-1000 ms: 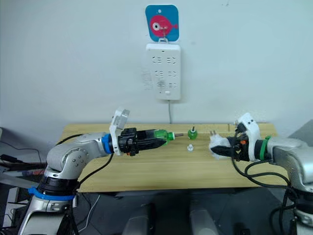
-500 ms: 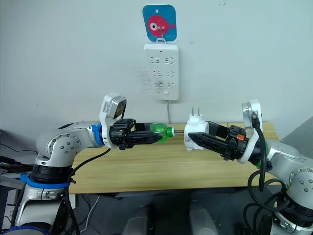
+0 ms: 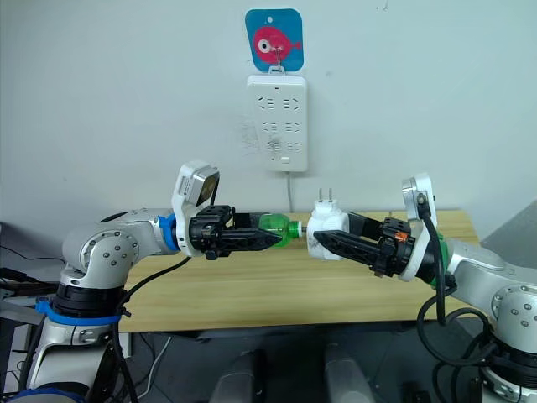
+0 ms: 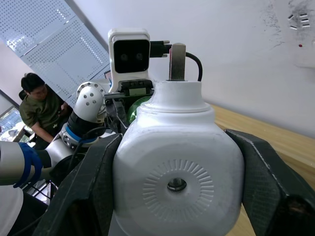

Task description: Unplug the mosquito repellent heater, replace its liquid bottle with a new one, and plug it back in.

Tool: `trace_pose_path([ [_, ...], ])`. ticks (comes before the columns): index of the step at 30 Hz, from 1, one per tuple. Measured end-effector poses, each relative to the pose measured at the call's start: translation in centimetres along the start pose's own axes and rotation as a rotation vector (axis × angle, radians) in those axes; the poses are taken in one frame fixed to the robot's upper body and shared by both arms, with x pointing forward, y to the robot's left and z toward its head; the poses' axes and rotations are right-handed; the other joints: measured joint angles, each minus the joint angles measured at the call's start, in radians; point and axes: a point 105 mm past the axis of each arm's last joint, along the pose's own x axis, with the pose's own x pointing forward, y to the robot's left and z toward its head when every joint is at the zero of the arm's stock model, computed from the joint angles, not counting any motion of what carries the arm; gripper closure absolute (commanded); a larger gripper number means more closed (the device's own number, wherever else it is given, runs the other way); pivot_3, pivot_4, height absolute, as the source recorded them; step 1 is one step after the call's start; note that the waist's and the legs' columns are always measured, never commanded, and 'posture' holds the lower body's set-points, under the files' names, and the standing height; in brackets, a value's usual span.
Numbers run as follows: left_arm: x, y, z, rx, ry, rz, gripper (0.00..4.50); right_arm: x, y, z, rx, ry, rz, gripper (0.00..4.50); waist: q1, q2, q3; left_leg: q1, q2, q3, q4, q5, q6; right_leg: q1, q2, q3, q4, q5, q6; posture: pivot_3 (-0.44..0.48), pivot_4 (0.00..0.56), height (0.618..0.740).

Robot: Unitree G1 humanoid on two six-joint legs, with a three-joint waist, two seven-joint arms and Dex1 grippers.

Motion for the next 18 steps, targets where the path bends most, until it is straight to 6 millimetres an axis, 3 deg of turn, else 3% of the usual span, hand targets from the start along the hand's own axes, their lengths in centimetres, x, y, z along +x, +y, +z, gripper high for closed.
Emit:
trace_pose_path([
  [18, 0.1, 0.0, -0.39, 0.019, 0.011, -0.005, 2.22, 0.19, -0.07, 0.1, 0.012, -0.002, -0.017, 1.56, 0.001, 0.0, -0.002, 0.0, 0.0, 0.0, 0.001, 0.0, 0.0, 0.0, 0.0, 0.0, 0.0, 0.0, 0.0, -0.091, 0.154, 0.74],
])
